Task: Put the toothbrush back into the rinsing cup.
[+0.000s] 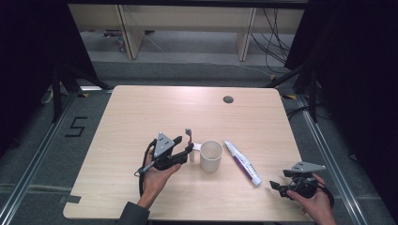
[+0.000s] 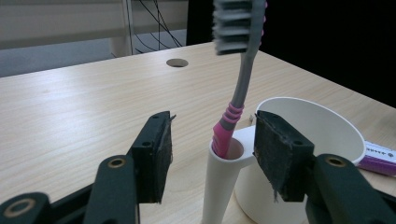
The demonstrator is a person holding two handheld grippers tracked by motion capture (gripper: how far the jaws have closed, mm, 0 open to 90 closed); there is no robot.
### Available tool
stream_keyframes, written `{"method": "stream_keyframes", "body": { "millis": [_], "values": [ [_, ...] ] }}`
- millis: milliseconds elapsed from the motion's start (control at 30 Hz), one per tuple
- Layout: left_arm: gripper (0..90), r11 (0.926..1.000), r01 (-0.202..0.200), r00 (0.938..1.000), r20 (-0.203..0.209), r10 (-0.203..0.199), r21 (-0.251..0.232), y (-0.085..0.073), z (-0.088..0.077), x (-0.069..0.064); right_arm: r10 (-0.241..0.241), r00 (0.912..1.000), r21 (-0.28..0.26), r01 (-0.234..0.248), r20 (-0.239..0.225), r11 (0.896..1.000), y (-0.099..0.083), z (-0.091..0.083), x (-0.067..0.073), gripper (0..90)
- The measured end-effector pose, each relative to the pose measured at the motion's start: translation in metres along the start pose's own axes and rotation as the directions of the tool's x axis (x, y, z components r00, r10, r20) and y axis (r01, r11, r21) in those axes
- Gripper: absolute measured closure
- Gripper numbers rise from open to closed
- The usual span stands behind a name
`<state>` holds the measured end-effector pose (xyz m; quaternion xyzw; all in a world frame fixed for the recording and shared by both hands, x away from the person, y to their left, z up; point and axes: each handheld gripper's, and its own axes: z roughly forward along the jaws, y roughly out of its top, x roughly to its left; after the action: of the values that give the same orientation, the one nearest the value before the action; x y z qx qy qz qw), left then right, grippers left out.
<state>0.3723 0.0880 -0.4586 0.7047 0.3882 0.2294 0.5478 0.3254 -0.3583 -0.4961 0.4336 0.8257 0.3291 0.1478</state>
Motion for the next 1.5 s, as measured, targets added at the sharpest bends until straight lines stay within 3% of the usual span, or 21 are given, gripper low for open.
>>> {"method": "stream_keyframes", "body": {
  "millis": [400,500,800,1033,1100,1200,1400,1500],
  "values": [
    [36.9,0.9993,0.012,0.9997,0.022,-0.013,0.036,0.003,-0.015,-0.005,0.003,1.0,-0.002,-0.003,0.004,1.0,0.0,0.0,0.0,25.1],
    [34.8,0.9976,0.008,0.9996,0.025,-0.01,0.068,-0.002,-0.022,-0.004,0.0,1.0,-0.002,0.0,0.0,1.0,0.0,0.0,0.0,25.1],
    [33.6,0.9964,0.016,0.9998,0.011,-0.017,0.083,-0.012,-0.038,0.0,-0.002,0.9999,-0.007,0.002,0.014,1.0,0.0,-0.001,-0.001,25.1],
    [31.3,0.9945,0.012,0.9995,0.027,-0.015,0.104,-0.021,-0.044,-0.002,-0.006,0.9999,-0.013,0.007,0.015,1.0,0.0,-0.001,-0.002,25.1],
    [29.8,0.9928,0.005,0.9999,0.011,-0.006,0.12,-0.023,-0.046,-0.003,-0.011,0.9998,-0.014,0.011,0.018,1.0,0.0,0.0,-0.002,25.1],
    [28.0,0.9918,0.005,1.0,0.002,-0.006,0.128,-0.028,-0.048,-0.001,0.024,0.9997,-0.003,-0.024,0.004,1.0,-0.001,0.0,0.001,25.1],
    [26.4,0.9876,0.004,0.9999,0.012,-0.006,0.157,-0.037,-0.052,-0.003,0.035,0.9994,0.008,-0.035,-0.002,0.999,-0.001,0.001,0.001,25.1],
    [25.4,0.9846,-0.007,0.9998,0.019,0.004,0.175,-0.041,-0.053,-0.004,0.013,0.9999,-0.005,-0.013,-0.005,1.0,0.0,0.002,-0.002,25.1]
  ]
}}
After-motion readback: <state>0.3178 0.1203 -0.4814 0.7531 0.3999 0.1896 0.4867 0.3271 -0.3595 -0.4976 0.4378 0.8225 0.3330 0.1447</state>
